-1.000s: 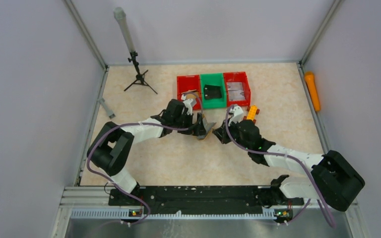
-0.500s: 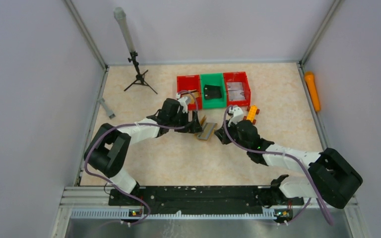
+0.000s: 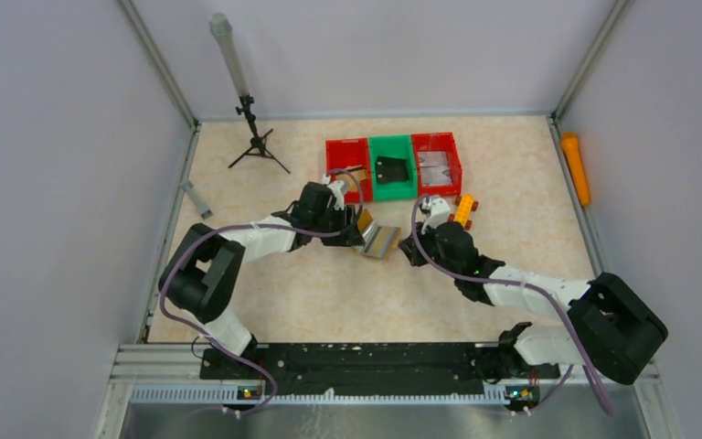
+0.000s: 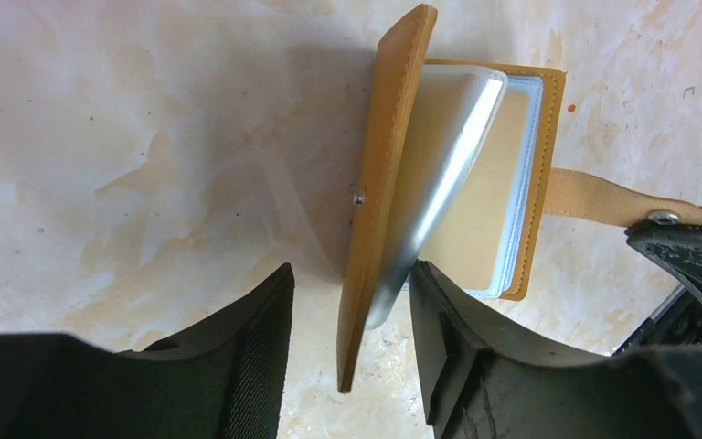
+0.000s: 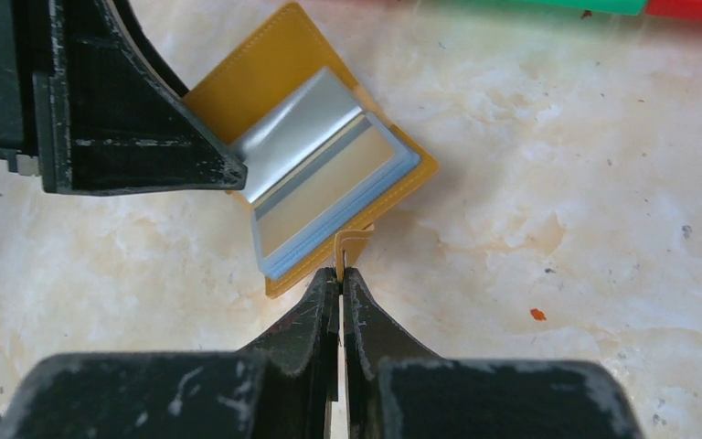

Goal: Take the credit cards out of the card holder
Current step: Open the card holder at the center of the board.

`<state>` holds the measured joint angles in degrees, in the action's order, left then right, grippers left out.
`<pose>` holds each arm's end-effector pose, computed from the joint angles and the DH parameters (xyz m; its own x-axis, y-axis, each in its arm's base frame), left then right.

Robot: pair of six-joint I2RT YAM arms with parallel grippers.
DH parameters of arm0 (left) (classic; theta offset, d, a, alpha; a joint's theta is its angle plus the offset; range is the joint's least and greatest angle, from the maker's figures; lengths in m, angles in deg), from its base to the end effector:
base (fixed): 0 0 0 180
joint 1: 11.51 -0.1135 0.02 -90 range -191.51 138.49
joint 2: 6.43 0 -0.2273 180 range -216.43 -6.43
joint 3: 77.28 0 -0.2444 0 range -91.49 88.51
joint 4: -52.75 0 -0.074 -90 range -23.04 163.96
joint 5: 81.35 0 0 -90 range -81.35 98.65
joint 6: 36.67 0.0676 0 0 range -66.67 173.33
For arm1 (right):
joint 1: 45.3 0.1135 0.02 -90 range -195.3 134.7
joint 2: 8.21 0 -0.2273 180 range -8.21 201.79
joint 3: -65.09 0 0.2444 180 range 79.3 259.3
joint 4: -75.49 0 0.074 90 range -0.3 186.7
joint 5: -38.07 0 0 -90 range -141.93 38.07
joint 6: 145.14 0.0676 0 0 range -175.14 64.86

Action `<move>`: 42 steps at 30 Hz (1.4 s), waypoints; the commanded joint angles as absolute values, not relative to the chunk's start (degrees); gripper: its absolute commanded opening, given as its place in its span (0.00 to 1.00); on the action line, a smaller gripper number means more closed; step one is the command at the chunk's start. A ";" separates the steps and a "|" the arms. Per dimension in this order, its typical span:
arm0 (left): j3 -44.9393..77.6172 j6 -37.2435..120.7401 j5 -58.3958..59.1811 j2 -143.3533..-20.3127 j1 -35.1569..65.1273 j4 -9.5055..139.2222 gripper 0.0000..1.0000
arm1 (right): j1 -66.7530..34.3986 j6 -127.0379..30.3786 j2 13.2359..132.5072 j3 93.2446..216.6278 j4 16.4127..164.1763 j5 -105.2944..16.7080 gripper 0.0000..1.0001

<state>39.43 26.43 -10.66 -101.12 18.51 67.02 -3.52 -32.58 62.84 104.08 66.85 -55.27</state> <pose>0.2862 -0.1912 0.1141 -0.8565 0.0018 -0.5162 0.3193 0.7875 -0.5271 0.2138 0.1857 0.1425 -0.5136 0.0547 -0.8563 -0.4637 0.8220 0.3307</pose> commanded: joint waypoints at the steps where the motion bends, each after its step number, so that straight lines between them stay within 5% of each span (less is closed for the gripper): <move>1: 37.23 26.21 -12.17 -102.53 18.34 65.77 0.52 | -3.68 -32.23 63.84 106.90 69.06 -60.25 0.00; 8: 36.89 25.82 -14.16 -104.16 18.23 65.04 0.51 | -3.67 -30.57 68.82 110.68 75.13 -64.88 0.08; 14: 35.52 25.65 -15.34 -106.06 18.27 65.98 0.52 | -3.73 -29.83 73.29 114.13 78.93 -65.74 0.52; 18: 35.24 25.72 -15.53 -106.41 18.23 66.22 0.52 | -3.73 -29.35 73.72 114.00 77.93 -64.60 0.65; 23: 35.82 26.17 -15.27 -105.30 18.27 65.90 0.51 | -3.69 -29.56 75.39 114.91 78.14 -62.69 0.67; 31: 36.76 24.89 -21.64 -105.46 18.28 61.87 0.22 | -3.69 -29.61 77.11 115.80 78.03 -60.05 0.65; 35: 37.77 24.22 -24.07 -105.08 17.97 59.61 0.16 | -3.78 -29.33 77.56 115.77 76.92 -57.63 0.68; 42: 41.70 19.65 -29.91 -103.23 15.91 50.71 0.17 | -7.63 -26.54 73.14 109.76 70.28 -50.81 0.89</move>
